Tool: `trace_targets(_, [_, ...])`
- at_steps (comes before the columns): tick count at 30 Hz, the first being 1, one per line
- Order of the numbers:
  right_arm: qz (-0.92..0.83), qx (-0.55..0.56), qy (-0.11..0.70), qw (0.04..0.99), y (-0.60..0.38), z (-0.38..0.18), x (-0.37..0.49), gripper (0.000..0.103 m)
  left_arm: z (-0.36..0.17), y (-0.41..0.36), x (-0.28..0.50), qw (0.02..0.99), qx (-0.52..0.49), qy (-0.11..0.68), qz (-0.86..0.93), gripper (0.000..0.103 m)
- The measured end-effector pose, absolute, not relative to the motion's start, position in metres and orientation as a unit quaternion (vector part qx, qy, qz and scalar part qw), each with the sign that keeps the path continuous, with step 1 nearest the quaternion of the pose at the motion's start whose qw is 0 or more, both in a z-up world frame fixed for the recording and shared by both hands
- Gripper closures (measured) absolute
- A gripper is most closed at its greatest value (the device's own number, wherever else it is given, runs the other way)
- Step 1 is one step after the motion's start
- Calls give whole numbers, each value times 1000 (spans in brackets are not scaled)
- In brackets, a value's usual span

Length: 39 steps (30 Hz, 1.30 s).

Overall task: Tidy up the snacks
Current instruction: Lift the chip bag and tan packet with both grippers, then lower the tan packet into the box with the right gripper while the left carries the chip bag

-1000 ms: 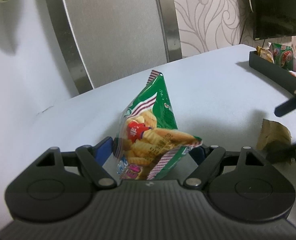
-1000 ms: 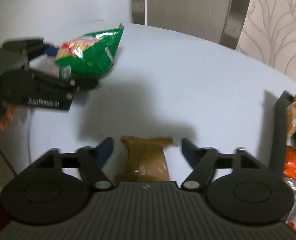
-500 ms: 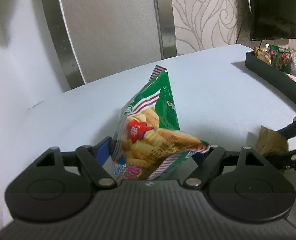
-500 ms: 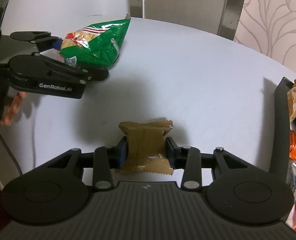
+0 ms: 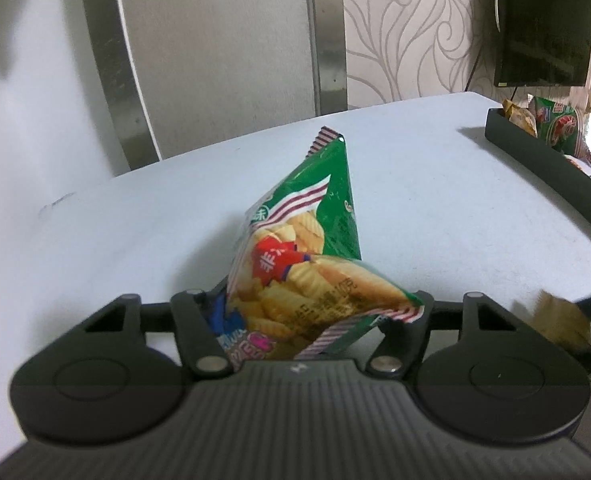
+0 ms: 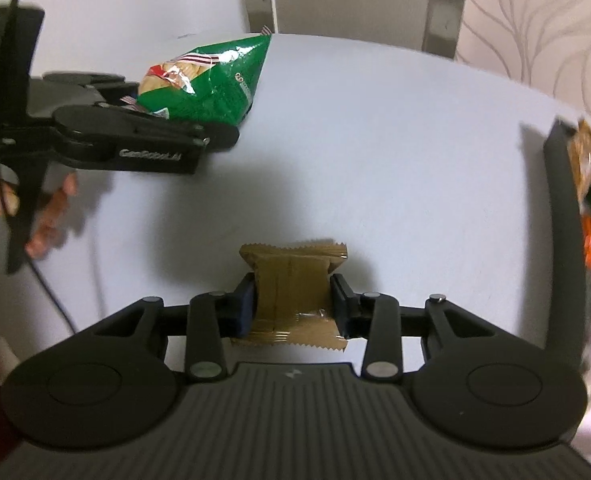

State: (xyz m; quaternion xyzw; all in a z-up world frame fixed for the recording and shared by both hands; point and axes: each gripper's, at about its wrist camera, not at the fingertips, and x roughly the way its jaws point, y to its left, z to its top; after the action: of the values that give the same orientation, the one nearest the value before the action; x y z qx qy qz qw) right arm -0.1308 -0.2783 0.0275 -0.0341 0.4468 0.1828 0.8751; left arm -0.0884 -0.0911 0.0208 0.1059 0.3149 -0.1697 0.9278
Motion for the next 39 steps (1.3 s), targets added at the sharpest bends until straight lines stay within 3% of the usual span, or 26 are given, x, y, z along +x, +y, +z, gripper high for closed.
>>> trace_targets(9, [168, 38, 455, 874, -275, 33, -167, 59, 26, -81, -103, 928, 67, 314, -189, 44])
trace_targets(21, [188, 43, 432, 881, -279, 43, -180, 59, 48, -104, -111, 935, 76, 286, -193, 45])
trace_targets(39, [94, 65, 370, 922, -425, 84, -214, 59, 91, -238, -126, 925, 91, 235, -285, 45])
